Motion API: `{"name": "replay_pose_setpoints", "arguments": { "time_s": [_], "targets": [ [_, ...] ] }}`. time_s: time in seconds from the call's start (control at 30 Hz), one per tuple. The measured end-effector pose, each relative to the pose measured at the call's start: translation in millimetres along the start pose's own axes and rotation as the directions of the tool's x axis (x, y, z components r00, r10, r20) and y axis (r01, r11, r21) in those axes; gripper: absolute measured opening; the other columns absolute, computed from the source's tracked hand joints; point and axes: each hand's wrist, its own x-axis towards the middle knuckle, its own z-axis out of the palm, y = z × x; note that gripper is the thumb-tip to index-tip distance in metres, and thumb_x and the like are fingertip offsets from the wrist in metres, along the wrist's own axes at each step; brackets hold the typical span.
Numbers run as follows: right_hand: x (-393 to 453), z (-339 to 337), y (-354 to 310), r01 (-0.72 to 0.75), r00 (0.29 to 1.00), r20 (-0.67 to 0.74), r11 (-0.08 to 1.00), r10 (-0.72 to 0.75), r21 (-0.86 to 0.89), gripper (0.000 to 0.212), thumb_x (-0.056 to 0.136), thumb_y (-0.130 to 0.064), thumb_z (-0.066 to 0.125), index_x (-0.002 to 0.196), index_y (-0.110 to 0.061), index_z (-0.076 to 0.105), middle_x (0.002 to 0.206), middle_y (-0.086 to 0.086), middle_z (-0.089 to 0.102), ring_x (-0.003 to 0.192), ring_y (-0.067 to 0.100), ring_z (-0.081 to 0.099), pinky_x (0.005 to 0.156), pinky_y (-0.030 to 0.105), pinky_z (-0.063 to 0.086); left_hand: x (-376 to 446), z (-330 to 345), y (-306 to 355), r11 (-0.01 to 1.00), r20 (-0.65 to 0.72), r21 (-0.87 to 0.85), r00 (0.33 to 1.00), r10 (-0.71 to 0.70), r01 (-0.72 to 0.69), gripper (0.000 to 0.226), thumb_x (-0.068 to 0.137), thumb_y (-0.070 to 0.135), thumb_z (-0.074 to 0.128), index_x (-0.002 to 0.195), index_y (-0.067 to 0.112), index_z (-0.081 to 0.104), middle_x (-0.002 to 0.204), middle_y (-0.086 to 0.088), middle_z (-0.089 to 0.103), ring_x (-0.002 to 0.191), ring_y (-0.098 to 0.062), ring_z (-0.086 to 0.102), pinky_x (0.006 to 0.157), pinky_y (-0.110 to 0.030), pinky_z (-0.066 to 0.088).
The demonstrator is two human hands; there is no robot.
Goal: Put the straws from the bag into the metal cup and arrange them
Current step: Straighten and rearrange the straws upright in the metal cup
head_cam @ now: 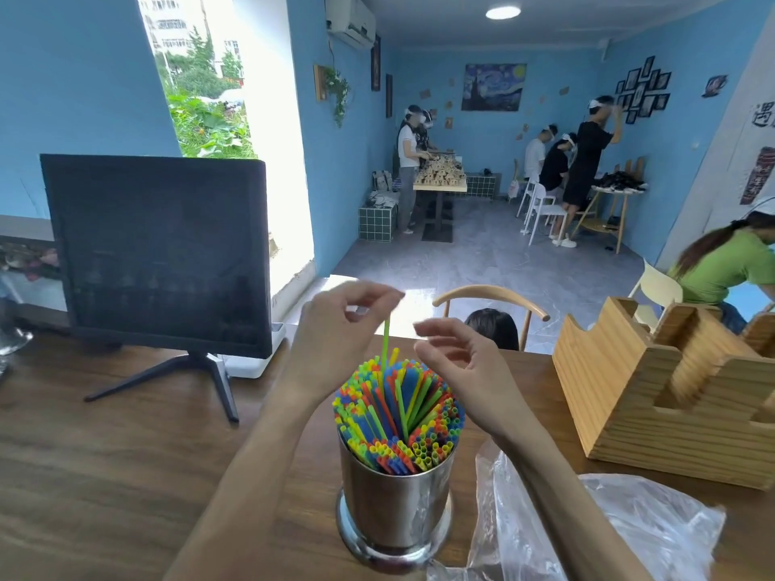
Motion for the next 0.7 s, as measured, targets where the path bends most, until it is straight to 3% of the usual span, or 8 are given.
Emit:
{"name": "replay_pose_setpoints", "arguments": {
  "time_s": [0.07,0.13,0.23,0.3,0.37,0.47,0.57,0.7],
  "targets": [
    [-1,1,-10,0.071,0.992,0.108,0.997,-0.067,-0.031,0.039,0.098,-0.048,0.062,0.136,-0.046,0.057,0.134,-0.028,0.061,0.127,-0.010,0.051,0.104,0.019,0.042,-4,-5,25,0.977,-0.123,-0.143,0.982,0.141,-0.159,0.012,0.098,0.027,0.064,0.098,0.035,0.074,0.089,0.019,0.076,0.085,-0.001,0.069,0.074,-0.024,0.052],
    [-1,5,-20,0.125,0.973,0.196,0.992,-0.119,-0.019,0.044,0.101,-0.047,0.058,0.144,-0.044,0.051,0.140,-0.026,0.058,0.132,-0.009,0.048,0.108,0.020,0.039,-8,-9,47,0.916,-0.261,-0.269,0.938,0.228,-0.298,0.012,0.100,0.024,0.060,0.098,0.029,0.071,0.088,0.013,0.077,0.080,-0.006,0.070,0.068,-0.025,0.052],
    [-2,4,-30,0.172,0.973,0.151,0.984,-0.177,0.048,0.029,0.105,-0.040,0.052,0.130,-0.034,0.065,0.112,-0.014,0.072,0.114,0.002,0.062,0.105,0.032,0.047,-13,-17,59,0.844,-0.407,-0.363,0.882,0.237,-0.395,0.012,0.103,0.020,0.055,0.101,0.022,0.066,0.092,0.005,0.079,0.085,-0.015,0.074,0.067,-0.024,0.053],
    [-5,-6,-32,0.183,0.973,0.115,0.975,-0.198,0.130,0.030,0.102,-0.038,0.051,0.126,-0.031,0.068,0.087,-0.003,0.072,0.094,0.010,0.067,0.096,0.036,0.050,-14,-22,52,0.853,-0.445,-0.370,0.876,0.185,-0.368,0.011,0.103,0.020,0.055,0.102,0.020,0.066,0.094,0.002,0.079,0.087,-0.016,0.075,0.066,-0.023,0.054],
    [-9,-21,-31,0.166,0.975,0.100,0.950,-0.198,0.265,0.033,0.098,-0.031,0.054,0.128,-0.024,0.067,0.078,0.002,0.073,0.080,0.014,0.067,0.080,0.031,0.054,-16,-29,39,0.887,-0.448,-0.362,0.888,0.105,-0.288,0.008,0.098,0.024,0.063,0.097,0.021,0.070,0.086,0.005,0.079,0.078,-0.012,0.072,0.062,-0.020,0.051],
    [-10,-38,-25,0.126,0.989,0.008,0.859,-0.149,0.497,0.027,0.085,-0.035,0.072,0.105,-0.018,0.069,0.087,0.014,0.078,0.077,0.025,0.075,0.069,0.027,0.056,-21,-40,15,0.952,-0.345,-0.290,0.939,-0.011,-0.095,0.003,0.086,0.019,0.075,0.083,0.019,0.075,0.069,0.010,0.074,0.057,-0.002,0.060,0.053,-0.015,0.045],
    [-3,-49,-20,0.127,0.992,-0.087,0.725,-0.093,0.677,0.037,0.062,-0.048,0.092,0.082,-0.024,0.072,0.080,0.011,0.077,0.072,0.022,0.075,0.065,0.024,0.057,-29,-49,2,0.977,-0.081,-0.211,0.995,-0.057,0.039,0.011,0.071,0.027,0.081,0.075,0.017,0.078,0.058,0.008,0.068,0.045,-0.001,0.050,0.046,-0.012,0.038],
    [5,-47,-33,0.259,0.962,-0.248,0.688,-0.117,0.678,0.025,0.067,-0.043,0.087,0.081,-0.024,0.078,0.080,-0.005,0.071,0.075,0.012,0.071,0.073,0.022,0.056,-35,-45,0,0.996,0.218,0.088,0.975,-0.035,0.016,0.011,0.071,0.029,0.089,0.070,0.030,0.078,0.074,0.011,0.072,0.065,0.000,0.054,0.059,-0.014,0.041]
  ]
}}
